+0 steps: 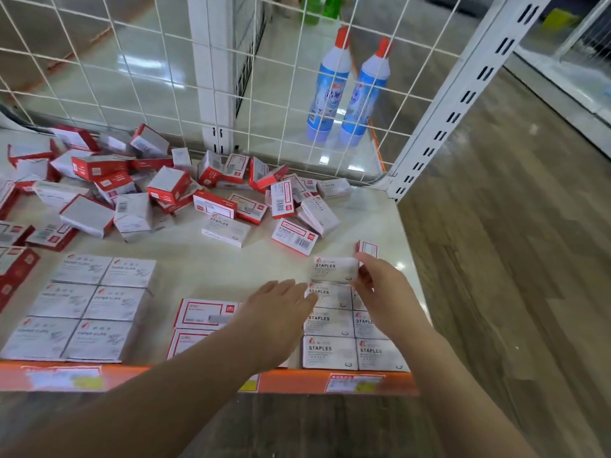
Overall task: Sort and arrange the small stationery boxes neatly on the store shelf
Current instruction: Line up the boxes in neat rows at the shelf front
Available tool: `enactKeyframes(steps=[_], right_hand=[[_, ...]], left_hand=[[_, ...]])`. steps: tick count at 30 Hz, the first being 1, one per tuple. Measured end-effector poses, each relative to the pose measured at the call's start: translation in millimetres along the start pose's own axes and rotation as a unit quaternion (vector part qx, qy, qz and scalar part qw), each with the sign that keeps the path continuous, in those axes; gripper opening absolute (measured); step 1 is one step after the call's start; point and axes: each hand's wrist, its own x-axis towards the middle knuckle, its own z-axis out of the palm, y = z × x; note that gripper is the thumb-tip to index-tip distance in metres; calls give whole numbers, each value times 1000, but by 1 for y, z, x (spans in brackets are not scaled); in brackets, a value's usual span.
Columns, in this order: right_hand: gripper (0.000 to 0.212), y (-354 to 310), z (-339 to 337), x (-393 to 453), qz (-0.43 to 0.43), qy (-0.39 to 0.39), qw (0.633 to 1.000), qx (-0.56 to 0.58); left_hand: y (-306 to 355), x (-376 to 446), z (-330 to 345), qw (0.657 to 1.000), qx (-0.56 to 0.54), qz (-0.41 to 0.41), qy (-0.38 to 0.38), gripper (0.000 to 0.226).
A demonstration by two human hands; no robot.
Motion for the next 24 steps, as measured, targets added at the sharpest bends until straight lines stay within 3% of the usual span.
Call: enactKeyframes(steps=[15,24], right_hand=[[35,-1,10,21,54,-82,994,-47],[39,7,15,19,38,-77,996,-33]], left_hand=[[-4,16,2,999,-29,-1,20,57],[-3,17,0,999,-35,1,21,52]])
